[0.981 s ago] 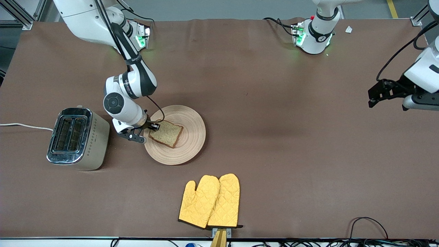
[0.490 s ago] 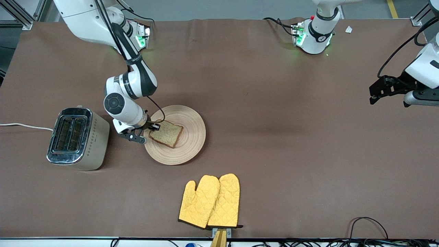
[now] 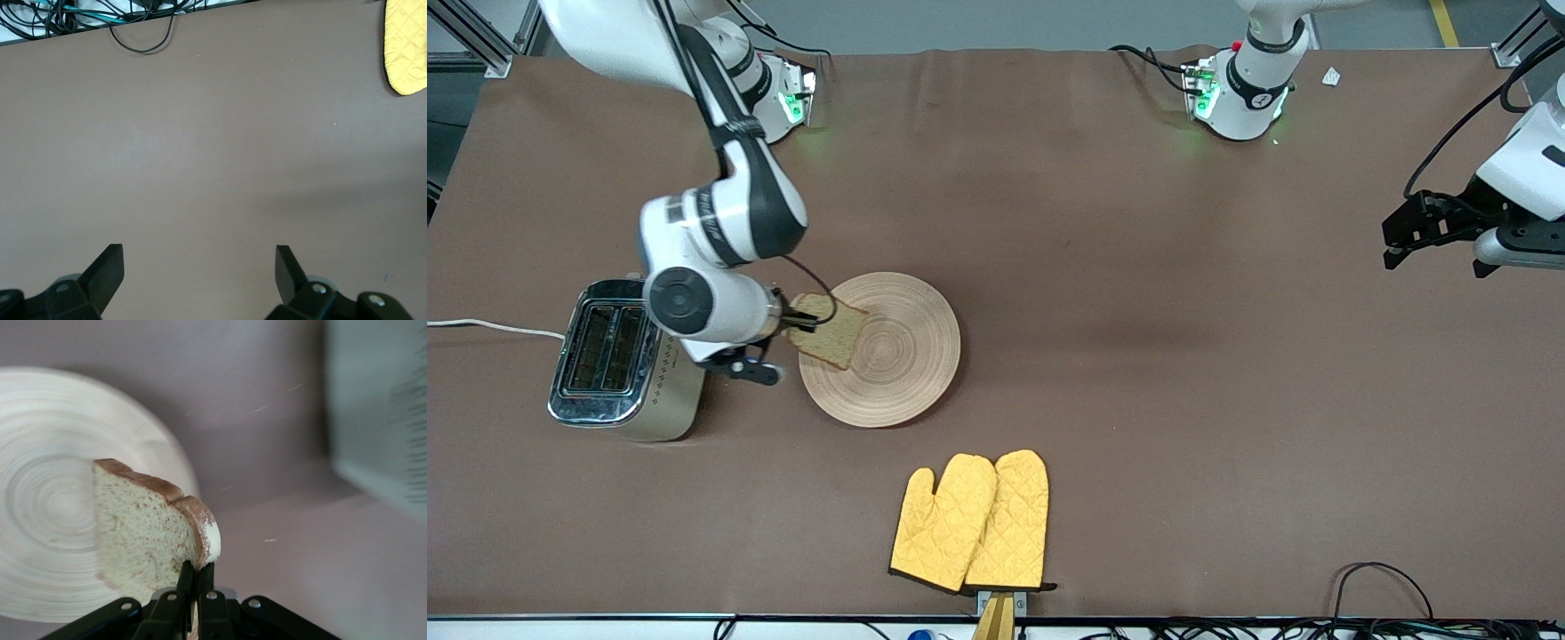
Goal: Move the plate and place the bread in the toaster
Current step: 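Lift the bread with the right gripper and carry it over the toaster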
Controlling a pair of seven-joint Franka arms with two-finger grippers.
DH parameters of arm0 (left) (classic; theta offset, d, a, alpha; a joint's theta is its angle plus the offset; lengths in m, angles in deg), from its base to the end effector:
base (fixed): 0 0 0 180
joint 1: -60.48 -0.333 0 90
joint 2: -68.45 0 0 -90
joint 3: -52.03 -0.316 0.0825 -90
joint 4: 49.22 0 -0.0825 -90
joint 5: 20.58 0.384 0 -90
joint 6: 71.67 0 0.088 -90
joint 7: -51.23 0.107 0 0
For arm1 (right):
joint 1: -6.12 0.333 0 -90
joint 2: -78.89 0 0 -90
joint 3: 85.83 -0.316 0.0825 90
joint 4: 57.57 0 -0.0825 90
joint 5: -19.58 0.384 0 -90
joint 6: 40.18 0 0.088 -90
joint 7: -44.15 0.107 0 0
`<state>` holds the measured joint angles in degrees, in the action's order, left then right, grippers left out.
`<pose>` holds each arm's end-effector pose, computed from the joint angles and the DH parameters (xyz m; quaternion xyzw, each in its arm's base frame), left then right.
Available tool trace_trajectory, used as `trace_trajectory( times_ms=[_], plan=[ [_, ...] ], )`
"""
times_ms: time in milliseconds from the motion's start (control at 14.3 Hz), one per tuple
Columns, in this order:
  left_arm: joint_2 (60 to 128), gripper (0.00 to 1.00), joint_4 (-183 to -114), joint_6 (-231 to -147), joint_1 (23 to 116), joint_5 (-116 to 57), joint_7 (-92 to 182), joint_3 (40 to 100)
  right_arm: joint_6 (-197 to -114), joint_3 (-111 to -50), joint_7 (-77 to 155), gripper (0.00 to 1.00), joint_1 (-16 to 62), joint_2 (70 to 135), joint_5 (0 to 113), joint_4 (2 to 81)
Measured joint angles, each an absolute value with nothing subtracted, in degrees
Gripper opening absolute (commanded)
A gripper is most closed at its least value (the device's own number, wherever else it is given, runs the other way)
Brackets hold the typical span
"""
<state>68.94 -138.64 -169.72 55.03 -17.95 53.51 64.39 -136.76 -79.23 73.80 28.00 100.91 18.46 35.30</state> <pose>0.5677 -0.0639 0.6381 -0.9939 0.0814 -0.0719 0.0191 0.6042 0.1707 0.3805 0.9796 -0.1201 -0.1339 0.0893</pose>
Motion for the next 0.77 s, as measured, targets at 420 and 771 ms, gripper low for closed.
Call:
trace_trajectory(
  times_ms=[420,771],
  plan=[
    [68.9,1.0,-138.5,-169.7,55.1,-17.9,56.4,64.2,-123.5,-78.8,63.3,0.0,28.5,100.6,-11.3,26.9],
    [68.9,1.0,-138.5,-169.6,62.8,-17.9,56.5,57.2,-122.9,-78.9,61.7,0.0,28.7,102.5,-27.4,29.7]
  ],
)
